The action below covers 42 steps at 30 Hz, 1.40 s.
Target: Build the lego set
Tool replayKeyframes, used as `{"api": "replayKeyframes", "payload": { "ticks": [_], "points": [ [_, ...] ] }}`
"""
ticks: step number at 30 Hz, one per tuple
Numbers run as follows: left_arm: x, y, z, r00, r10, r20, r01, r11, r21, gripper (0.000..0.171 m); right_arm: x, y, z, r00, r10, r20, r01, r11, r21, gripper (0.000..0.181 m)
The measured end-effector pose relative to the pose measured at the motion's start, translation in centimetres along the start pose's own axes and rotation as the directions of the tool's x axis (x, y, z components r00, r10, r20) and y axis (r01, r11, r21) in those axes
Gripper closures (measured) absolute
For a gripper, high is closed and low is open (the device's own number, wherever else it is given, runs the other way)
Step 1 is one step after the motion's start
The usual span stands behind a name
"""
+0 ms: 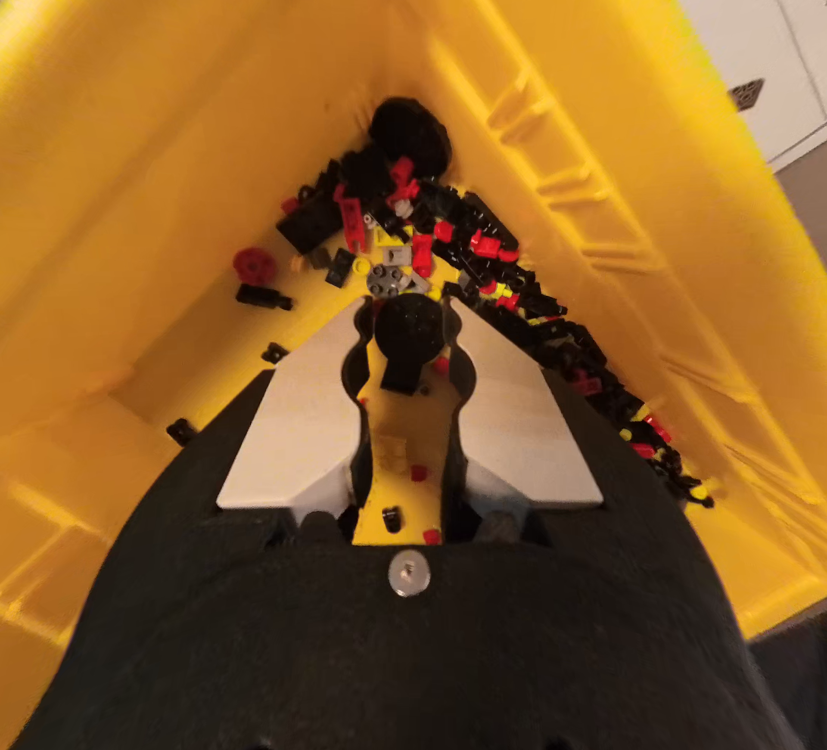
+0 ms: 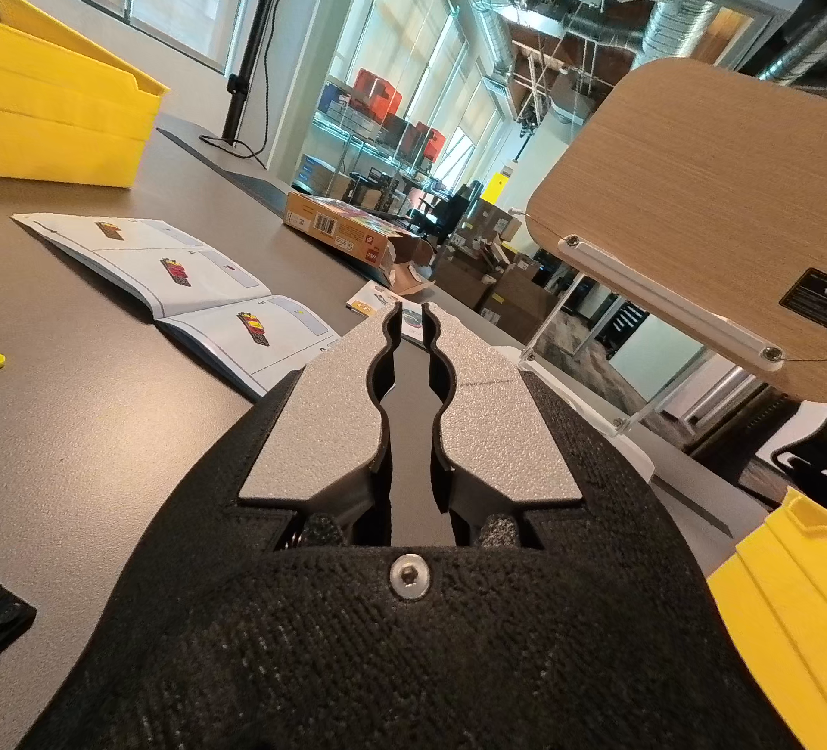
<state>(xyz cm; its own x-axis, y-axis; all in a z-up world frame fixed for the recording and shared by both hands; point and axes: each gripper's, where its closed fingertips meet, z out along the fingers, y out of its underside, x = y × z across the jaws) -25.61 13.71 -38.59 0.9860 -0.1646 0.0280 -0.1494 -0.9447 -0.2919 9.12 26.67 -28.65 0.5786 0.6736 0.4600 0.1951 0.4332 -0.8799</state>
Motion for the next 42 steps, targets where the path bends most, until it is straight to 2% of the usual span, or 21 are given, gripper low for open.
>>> {"api": "replayKeyframes", "payload": {
  "ticks": [3, 7, 11, 13, 15, 16, 17, 20, 21, 24, 28, 32, 42],
  "points": [
    [-0.8, 1.1, -0.2, 0.999, -0.011, 0.030, 0.012, 0.999, -0.043, 0.143, 0.0, 0.0, 0.0, 1.000, -0.003, -0.001, 0.003, 1.000, -0.001, 0.175],
    [-3.8, 2.1, -1.2, 0.987, -0.043, 0.157, 0.052, 0.997, -0.057, 0.143, -0.1, 0.0, 0.0, 1.000, -0.008, 0.001, 0.008, 1.000, -0.004, 0.175],
    [-5.2, 1.5, -2.4, 0.980, -0.096, 0.176, 0.093, 0.995, 0.030, 0.144, -0.1, 0.0, 0.0, 1.000, -0.009, 0.000, 0.009, 1.000, -0.004, 0.175],
    [-6.0, 1.7, -3.1, 0.973, -0.106, 0.206, 0.101, 0.994, 0.031, 0.144, -0.1, 0.0, 0.0, 1.000, -0.012, 0.000, 0.012, 1.000, -0.005, 0.175],
    [-7.0, 2.6, -3.6, 0.959, -0.090, 0.270, 0.098, 0.995, -0.017, 0.145, -0.1, 0.0, 0.0, 1.000, -0.013, 0.000, 0.013, 1.000, -0.005, 0.175],
    [-7.2, 3.7, -3.7, 0.954, -0.060, 0.295, 0.088, 0.992, -0.085, 0.145, -0.1, 0.1, 0.0, 1.000, -0.014, 0.000, 0.014, 1.000, -0.005, 0.175],
    [-6.9, 4.8, -3.7, 0.957, -0.038, 0.287, 0.085, 0.984, -0.155, 0.145, -0.1, 0.1, 0.0, 1.000, -0.015, 0.000, 0.015, 1.000, -0.006, 0.175],
    [-4.8, 6.5, -3.6, 0.984, -0.038, 0.173, 0.083, 0.962, -0.260, 0.141, -0.1, 0.1, 0.0, 1.000, -0.016, 0.001, 0.016, 1.000, -0.006, 0.175],
    [-4.7, 6.6, -3.7, 0.985, -0.041, 0.167, 0.086, 0.960, -0.268, 0.128, -0.1, 0.1, 0.0, 1.000, -0.016, 0.001, 0.016, 1.000, -0.006, 0.175],
    [-5.4, 4.7, -4.1, 0.978, -0.052, 0.202, 0.088, 0.981, -0.171, 0.122, -0.2, 0.1, 0.0, 1.000, -0.018, 0.003, 0.018, 1.000, -0.006, 0.175],
    [-4.3, 2.2, -3.7, 0.991, 0.006, 0.134, 0.002, 0.998, -0.059, 0.136, -0.2, 0.1, 0.0, 1.000, -0.019, 0.004, 0.019, 1.000, -0.006, 0.175],
    [-4.1, 1.8, -2.4, 0.992, 0.056, 0.110, -0.049, 0.996, -0.069, 0.148, -0.2, 0.1, 0.0, 1.000, -0.019, 0.004, 0.019, 1.000, -0.007, 0.175],
    [-4.1, 3.0, -1.3, 0.998, 0.030, 0.063, -0.020, 0.988, -0.155, 0.155, -0.2, 0.1, 0.1, 1.000, -0.020, 0.006, 0.020, 1.000, -0.007, 0.175]
  ]
}}
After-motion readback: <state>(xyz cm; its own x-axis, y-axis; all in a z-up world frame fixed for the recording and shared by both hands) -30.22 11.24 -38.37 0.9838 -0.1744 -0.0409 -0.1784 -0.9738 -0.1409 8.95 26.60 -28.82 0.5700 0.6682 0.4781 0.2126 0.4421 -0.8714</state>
